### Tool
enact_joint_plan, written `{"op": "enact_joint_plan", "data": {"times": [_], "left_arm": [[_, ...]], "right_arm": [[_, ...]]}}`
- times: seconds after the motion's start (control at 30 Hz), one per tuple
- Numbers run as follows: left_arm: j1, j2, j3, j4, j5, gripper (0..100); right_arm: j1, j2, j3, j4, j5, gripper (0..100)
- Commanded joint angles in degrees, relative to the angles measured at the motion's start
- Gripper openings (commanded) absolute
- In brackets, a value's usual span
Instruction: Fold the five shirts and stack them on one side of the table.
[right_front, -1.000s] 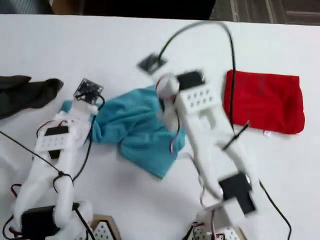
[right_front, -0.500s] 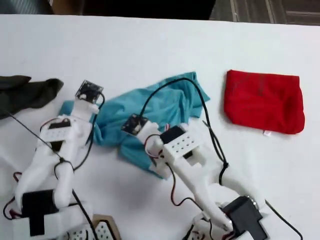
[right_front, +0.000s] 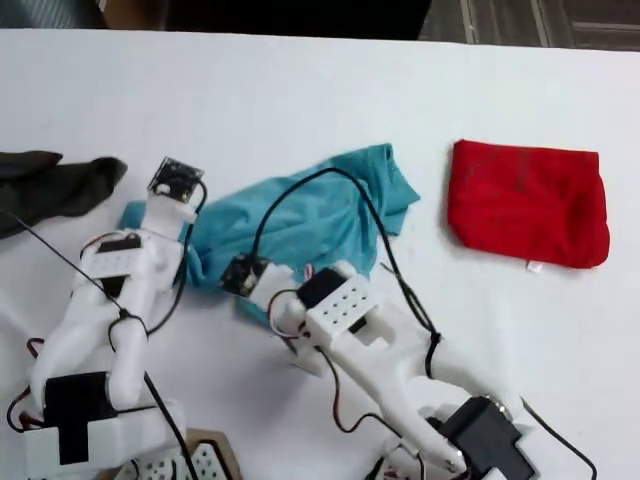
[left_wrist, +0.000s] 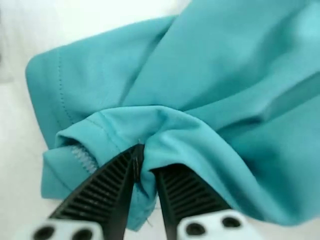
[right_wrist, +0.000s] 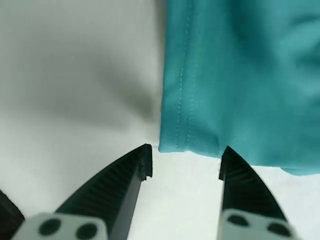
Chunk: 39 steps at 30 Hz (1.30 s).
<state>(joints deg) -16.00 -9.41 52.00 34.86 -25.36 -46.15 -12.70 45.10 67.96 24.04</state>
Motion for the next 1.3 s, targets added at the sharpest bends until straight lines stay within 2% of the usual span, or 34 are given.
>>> {"op": "enact_joint_plan", "data": {"times": [0.0,0.5,0.7,0.83,0.9,1.1,1.2,1.27], "left_arm": [[0.00,0.18,-2.07,0.18,0.62,3],[0.00,0.18,-2.07,0.35,0.62,3],[0.00,0.18,-2.07,0.35,0.62,3],[0.00,0.18,-2.07,0.35,0.62,3],[0.09,0.18,-2.07,0.35,0.62,3],[0.09,0.18,-2.07,0.35,0.62,3],[0.53,0.18,-2.07,0.53,0.62,3],[1.76,0.09,-3.82,3.52,0.53,3]], "right_arm": [[-0.31,-2.33,-0.09,0.40,0.35,23.0],[1.19,13.58,-1.76,-7.69,-0.18,23.0],[7.60,13.76,-4.75,-6.99,0.35,20.9],[12.35,13.67,-4.75,-7.34,0.35,1.0],[14.81,13.32,-4.75,-7.25,0.35,3.9],[21.32,12.62,-7.65,-5.05,0.44,2.0],[24.75,9.01,-11.60,-1.63,5.19,2.0],[27.47,4.62,-15.21,-0.13,7.74,2.0]]}}
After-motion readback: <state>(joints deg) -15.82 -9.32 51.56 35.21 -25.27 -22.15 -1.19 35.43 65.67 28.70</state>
